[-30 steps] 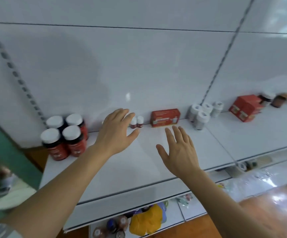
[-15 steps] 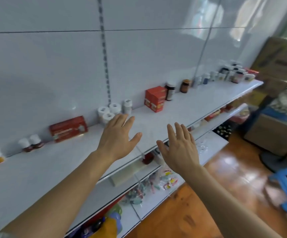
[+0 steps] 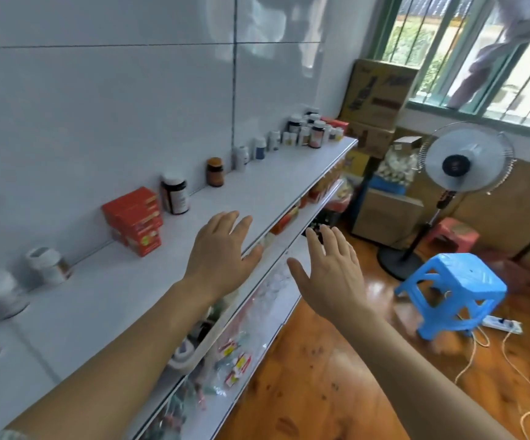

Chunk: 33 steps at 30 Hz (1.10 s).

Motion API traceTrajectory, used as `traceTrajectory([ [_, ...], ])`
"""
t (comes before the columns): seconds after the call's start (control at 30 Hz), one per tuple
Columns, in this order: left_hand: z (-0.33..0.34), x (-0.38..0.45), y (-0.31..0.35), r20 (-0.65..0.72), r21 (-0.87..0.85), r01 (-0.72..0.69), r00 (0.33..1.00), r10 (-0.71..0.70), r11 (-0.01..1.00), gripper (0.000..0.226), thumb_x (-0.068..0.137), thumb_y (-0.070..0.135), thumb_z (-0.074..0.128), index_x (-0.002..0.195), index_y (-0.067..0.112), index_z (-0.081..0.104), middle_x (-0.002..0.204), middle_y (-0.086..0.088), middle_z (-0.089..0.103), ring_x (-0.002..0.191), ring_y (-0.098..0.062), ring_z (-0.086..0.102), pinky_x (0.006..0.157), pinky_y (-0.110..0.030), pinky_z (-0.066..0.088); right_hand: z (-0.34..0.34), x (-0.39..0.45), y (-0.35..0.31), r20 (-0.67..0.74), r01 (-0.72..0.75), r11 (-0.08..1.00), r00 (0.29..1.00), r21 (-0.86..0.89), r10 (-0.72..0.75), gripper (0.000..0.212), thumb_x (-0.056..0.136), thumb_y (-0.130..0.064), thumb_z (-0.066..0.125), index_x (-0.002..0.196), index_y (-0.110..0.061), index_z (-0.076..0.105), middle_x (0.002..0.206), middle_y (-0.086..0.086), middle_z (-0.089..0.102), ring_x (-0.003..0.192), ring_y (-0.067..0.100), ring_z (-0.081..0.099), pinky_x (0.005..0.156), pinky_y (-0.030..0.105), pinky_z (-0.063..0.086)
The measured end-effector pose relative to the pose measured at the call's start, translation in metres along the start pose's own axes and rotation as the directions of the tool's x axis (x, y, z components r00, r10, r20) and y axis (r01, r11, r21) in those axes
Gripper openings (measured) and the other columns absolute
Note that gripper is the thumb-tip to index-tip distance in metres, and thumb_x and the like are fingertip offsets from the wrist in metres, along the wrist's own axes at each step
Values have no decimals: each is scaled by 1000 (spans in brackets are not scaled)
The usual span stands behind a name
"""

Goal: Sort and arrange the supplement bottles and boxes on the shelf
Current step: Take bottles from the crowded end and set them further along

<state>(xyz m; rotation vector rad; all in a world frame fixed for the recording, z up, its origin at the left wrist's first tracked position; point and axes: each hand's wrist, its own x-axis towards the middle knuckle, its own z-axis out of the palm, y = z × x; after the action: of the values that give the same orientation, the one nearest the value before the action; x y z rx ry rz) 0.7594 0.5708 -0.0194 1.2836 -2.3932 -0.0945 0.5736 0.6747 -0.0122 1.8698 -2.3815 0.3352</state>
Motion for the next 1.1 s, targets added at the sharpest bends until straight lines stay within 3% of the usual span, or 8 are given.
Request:
traceTrajectory([
  [0.5,110,263,88,28,-62,-130,991,132,990,56,96,48,48,143,17,47,147,-8,47,137,-25,39,114,-41,32,23,192,181,-68,-145,989,987,-6,144,71,99,-61,26,156,-20,19,162,8,20,152,28,8,122,42,10],
  [0.67,159,349,127,42,-60,-87,995,90,994,64,91,54,37,142,16,48,144,-7,50,134,-25,42,112,-40,34,35,266,263,-70,-101,995,992,9,101,70,99,-58,33,154,-18,25,160,9,26,151,29,12,122,42,13],
  [0.83,191,423,150,25,-58,-16,1000,17,998,57,96,49,43,143,15,46,145,-7,49,134,-25,41,111,-41,34,33,346,329,-79,-18,1000,997,-5,17,68,99,-57,36,153,-17,29,157,8,32,149,31,18,122,43,18],
  [1.1,236,524,145,-26,-23,80,996,-81,997,54,96,45,49,139,13,50,141,-7,53,130,-26,45,108,-40,36,60,475,371,-52,125,992,991,15,-124,67,98,-57,37,152,-18,30,157,8,33,149,30,20,121,45,21],
])
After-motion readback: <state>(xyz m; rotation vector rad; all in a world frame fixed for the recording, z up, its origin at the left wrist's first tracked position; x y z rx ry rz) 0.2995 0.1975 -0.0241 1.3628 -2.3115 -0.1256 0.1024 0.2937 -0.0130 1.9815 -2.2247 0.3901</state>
